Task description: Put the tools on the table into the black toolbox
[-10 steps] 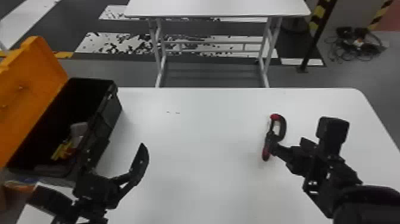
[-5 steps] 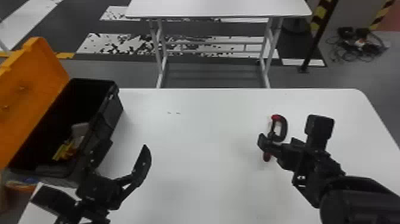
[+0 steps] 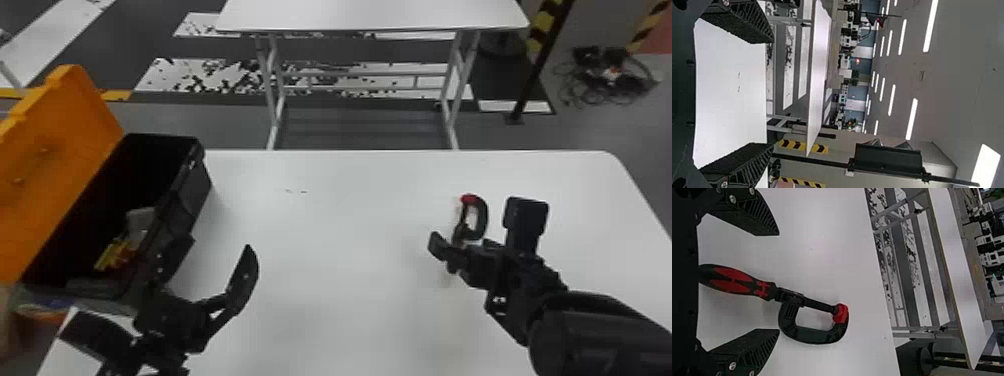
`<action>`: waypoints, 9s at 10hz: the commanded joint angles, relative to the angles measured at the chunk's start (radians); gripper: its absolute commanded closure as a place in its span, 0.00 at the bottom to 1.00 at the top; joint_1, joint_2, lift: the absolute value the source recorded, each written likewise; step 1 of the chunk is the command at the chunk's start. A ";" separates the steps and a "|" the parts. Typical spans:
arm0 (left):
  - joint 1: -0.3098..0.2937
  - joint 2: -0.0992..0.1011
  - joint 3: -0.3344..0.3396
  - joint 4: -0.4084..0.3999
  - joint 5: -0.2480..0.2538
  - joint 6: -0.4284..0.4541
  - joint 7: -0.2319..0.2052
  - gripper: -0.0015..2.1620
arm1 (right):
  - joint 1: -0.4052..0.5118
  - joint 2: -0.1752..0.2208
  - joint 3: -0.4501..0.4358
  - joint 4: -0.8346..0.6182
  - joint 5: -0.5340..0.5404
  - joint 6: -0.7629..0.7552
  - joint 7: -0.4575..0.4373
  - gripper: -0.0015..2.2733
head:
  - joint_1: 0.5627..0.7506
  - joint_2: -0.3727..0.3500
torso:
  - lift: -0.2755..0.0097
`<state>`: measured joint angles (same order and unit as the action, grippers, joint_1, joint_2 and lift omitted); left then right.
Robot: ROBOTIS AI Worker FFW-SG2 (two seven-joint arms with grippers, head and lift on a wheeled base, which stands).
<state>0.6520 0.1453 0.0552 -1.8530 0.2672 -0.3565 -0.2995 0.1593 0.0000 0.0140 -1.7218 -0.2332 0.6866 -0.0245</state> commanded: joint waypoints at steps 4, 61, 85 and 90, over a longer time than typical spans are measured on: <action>0.000 0.008 0.000 0.006 0.007 0.000 0.000 0.03 | -0.030 0.001 0.014 0.050 0.011 0.009 0.001 0.07 | 0.70 0.63 | 0.70; -0.330 -0.007 -0.011 -0.207 0.325 1.040 -0.127 0.99 | 0.371 -0.023 0.267 -0.328 0.370 -0.439 0.635 0.61 | 0.70 0.79 | 0.70; -0.446 0.097 0.608 -0.017 0.515 0.988 -0.026 0.94 | 0.545 -0.009 -0.195 -0.203 0.038 -0.727 0.683 0.06 | 0.70 1.00 | 0.70; -0.331 0.004 0.534 -0.107 0.412 0.749 -0.070 0.01 | 0.548 0.000 -0.209 -0.186 0.031 -0.788 0.683 0.06 | 0.70 1.00 | 0.70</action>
<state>0.2894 0.1769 0.6111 -1.9331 0.7233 0.4924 -0.3666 0.7065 -0.0009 -0.1898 -1.9092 -0.2019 -0.0888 0.6581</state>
